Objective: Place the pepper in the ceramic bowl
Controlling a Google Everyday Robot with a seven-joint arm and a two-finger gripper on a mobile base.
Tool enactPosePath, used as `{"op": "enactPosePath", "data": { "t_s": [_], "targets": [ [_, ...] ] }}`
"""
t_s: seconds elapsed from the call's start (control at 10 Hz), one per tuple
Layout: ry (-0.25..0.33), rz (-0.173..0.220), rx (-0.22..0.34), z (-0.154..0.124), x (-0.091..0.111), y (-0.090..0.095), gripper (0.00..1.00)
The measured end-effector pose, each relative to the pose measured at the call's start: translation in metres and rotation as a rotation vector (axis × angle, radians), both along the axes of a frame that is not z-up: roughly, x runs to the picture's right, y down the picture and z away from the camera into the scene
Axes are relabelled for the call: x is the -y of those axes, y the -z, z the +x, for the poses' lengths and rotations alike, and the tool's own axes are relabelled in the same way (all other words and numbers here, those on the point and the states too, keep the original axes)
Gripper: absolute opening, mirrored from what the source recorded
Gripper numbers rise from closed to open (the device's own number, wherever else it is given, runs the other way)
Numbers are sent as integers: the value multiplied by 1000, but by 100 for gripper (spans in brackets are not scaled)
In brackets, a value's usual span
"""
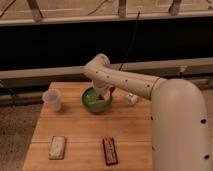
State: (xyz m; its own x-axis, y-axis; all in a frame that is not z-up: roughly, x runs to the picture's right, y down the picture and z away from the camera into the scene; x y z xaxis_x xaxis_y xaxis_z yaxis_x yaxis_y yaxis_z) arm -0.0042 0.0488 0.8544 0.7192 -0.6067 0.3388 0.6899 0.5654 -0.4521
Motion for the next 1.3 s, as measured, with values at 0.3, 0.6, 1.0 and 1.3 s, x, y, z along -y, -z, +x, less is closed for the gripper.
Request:
{"op": "enactPosePath", "data": {
  "t_s": [0.3, 0.6, 1.0, 1.3],
  "targets": [
    [0, 0, 2, -2, 1, 0, 30],
    [-2, 3, 3, -2, 4, 0, 52],
    [-4, 4, 5, -3, 7, -1, 59],
    [-3, 5, 9, -5, 8, -1, 71]
  ]
}}
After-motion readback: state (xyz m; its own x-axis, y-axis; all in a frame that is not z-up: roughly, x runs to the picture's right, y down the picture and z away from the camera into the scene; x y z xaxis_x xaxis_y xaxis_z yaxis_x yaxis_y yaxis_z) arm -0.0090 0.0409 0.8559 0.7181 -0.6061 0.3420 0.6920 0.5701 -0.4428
